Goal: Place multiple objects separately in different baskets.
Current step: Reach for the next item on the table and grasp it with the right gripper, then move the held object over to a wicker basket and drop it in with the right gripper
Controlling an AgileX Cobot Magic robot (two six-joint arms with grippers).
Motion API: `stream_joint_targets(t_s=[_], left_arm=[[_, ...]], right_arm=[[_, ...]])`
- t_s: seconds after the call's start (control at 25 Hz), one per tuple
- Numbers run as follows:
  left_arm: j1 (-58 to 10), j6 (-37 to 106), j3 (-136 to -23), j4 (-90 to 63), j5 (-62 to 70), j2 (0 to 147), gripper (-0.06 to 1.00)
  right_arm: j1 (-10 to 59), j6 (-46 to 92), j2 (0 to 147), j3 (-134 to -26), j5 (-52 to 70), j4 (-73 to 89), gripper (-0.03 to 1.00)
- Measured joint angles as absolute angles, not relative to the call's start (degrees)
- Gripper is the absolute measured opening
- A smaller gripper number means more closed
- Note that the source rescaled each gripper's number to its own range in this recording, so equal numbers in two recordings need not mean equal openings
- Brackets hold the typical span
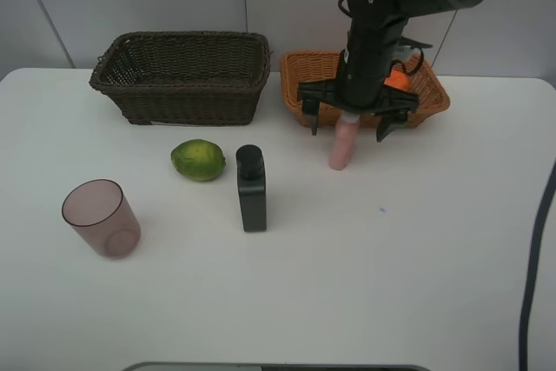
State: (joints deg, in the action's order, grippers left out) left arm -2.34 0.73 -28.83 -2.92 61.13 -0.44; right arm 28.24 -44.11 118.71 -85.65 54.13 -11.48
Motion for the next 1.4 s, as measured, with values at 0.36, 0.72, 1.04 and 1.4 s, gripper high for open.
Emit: stream_joint_targets(t_s=[0.36,0.72,1.04,1.4], left_arm=[[-2.34,0.73,-28.83,-2.92,61.13,-0.44,0.99],[-2.34,0.73,-28.83,-2.92,61.13,-0.44,0.99],[-2.34,0.73,-28.83,-2.92,61.13,-0.44,0.99],[-2.34,0.73,-28.83,-2.92,61.13,-0.44,0.99]], right_arm=[[28.14,-44.11,118.71,-85.65,53.0,-11.41,0.2],[28.12,-44.25,118.71,-85.65,52.9,-11.46,0.01],[28.12,-44.25,118.71,-85.65,52.9,-11.41,0.01],[28.12,-42.48,118.71,-85.65,52.9,-11.41,0.0]])
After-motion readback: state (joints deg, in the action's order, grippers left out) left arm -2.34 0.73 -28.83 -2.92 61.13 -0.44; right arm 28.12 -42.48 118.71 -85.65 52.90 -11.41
